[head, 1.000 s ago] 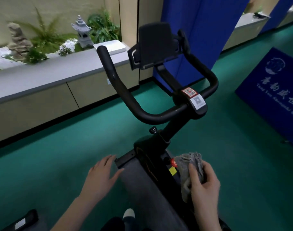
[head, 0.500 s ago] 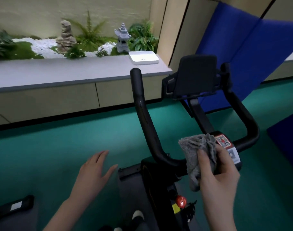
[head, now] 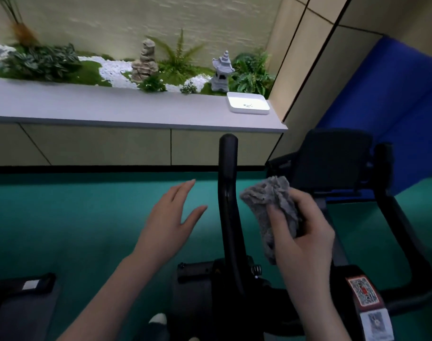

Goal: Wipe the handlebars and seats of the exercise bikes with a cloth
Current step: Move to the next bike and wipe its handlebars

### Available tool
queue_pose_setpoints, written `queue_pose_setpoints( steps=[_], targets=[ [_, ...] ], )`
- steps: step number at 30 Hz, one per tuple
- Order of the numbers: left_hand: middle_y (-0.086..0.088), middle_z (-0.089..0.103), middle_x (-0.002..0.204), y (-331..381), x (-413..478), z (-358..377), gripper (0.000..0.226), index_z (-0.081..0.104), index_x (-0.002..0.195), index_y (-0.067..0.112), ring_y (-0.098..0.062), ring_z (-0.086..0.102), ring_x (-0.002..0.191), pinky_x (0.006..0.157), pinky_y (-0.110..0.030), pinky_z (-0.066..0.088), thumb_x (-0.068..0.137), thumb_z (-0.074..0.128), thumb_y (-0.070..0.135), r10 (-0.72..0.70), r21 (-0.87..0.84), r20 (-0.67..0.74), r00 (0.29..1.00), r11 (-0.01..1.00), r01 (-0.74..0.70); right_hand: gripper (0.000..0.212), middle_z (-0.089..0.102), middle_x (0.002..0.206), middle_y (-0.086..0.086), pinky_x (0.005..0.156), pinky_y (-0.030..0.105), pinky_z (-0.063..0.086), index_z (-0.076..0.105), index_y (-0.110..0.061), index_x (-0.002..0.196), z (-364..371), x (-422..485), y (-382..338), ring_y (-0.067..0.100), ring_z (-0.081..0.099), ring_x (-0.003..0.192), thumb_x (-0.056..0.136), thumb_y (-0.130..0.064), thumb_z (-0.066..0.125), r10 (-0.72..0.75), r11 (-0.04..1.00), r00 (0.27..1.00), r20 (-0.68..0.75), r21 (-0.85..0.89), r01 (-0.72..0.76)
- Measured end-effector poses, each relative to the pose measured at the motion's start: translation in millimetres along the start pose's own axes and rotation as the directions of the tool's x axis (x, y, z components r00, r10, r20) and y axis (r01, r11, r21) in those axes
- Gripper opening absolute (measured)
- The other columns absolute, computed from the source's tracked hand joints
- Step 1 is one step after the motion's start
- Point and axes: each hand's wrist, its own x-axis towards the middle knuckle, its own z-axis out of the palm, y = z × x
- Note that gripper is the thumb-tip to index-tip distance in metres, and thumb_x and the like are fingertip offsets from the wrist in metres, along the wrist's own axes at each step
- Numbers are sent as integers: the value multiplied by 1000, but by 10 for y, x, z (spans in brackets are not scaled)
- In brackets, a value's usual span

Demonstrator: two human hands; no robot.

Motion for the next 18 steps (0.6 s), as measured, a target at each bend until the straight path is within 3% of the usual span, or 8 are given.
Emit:
queue_pose_setpoints(
  steps=[4, 7, 12, 16, 18],
  targets=[
    [11, 46, 136, 181, 424, -54, 63, 38, 140, 29, -5, 45, 122, 99, -23, 37, 86, 40, 60, 76, -158, -22, 997, 984, -78, 18, 62, 85, -12, 69, 12, 42, 64, -18, 97, 244, 488, -192, -4, 56, 77, 86, -5, 62, -199, 979, 979, -43, -56, 197],
    [13, 52, 131, 303, 675, -87, 58, 43, 136, 29, 0, 49, 115, 98, -26, 43, 85, 50, 55, 95, -312, -27, 995, 945, -98, 13, 62, 84, -3, 69, 19, 43, 65, -13, 98, 465, 877, -266, 7, 57, 78, 87, -8, 60, -266, 954, 963, -43, -158, 256],
    [11, 62, 113, 377, 877, -67, 45, 53, 122, 26, -4, 61, 97, 80, -24, 53, 82, 70, 15, 10, -601, 23, 1000, 799, 6, 17, 63, 95, 4, 74, 19, 31, 65, -7, 101, 835, 1336, -209, 23, 54, 95, 85, -4, 60, -235, 855, 948, 215, -417, 307],
    [10, 62, 103, 346, 898, -33, 47, 53, 112, 27, -12, 63, 87, 69, -19, 53, 77, 72, 1, -38, -767, 82, 996, 636, 87, 31, 56, 83, -19, 68, 12, 35, 65, -19, 100, 778, 1387, -195, 13, 53, 90, 80, 2, 53, -130, 859, 905, 406, -410, 307],
    [9, 61, 101, 326, 909, -25, 49, 53, 113, 23, -10, 61, 83, 69, -19, 52, 76, 73, -2, -42, -803, 108, 993, 585, 112, 38, 51, 85, -28, 74, 7, 35, 65, -20, 102, 703, 1353, -218, 8, 52, 92, 78, 6, 52, -129, 856, 886, 446, -401, 326]
  ],
)
